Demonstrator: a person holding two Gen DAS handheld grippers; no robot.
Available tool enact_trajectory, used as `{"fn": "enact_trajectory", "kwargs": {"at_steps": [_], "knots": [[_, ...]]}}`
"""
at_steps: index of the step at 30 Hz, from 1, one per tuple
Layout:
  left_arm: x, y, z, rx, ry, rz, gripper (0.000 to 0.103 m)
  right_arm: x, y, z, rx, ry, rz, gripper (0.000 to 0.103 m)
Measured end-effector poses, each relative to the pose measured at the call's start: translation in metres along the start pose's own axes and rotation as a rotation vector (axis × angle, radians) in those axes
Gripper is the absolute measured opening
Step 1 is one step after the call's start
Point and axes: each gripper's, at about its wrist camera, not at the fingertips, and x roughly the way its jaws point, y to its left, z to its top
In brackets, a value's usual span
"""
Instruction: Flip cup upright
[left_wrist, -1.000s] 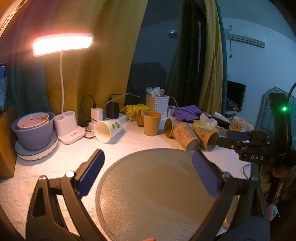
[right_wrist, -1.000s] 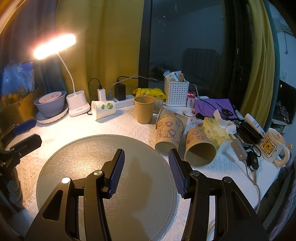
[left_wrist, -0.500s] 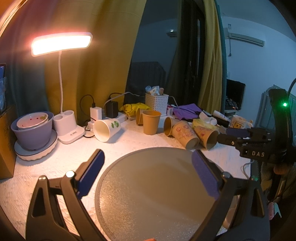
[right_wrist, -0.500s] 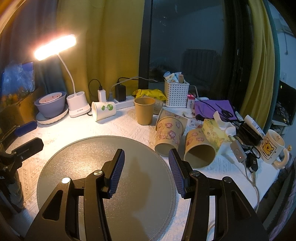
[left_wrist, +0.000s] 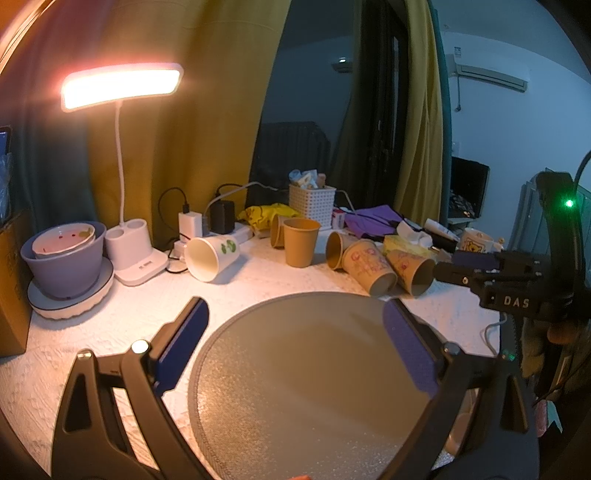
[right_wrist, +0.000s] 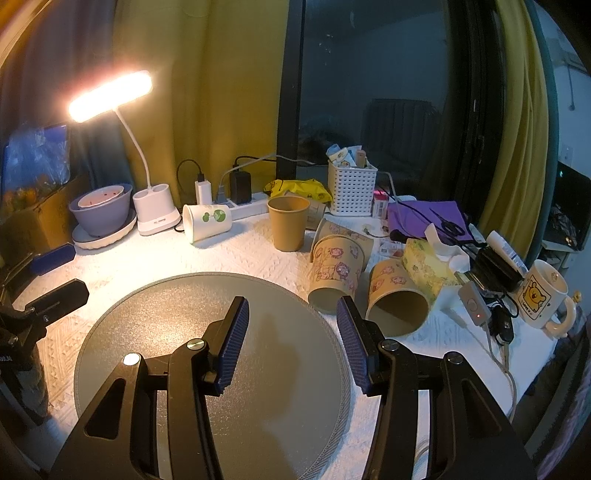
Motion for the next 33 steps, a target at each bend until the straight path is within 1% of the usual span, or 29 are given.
{"fn": "enact_trajectory", "kwargs": {"at_steps": [26,33], "knots": [[0.002,-0.002,-0.001,0.003,0.004,0.000,0.096,0.000,-0.002,0.000,0.001,-0.002,0.000,0.052],[0.003,-0.014,-0.004,0.026,0.029,-0.004,0.096,0.007,-0.015,-0.003,0.027,0.009,0.019,0.052]]}}
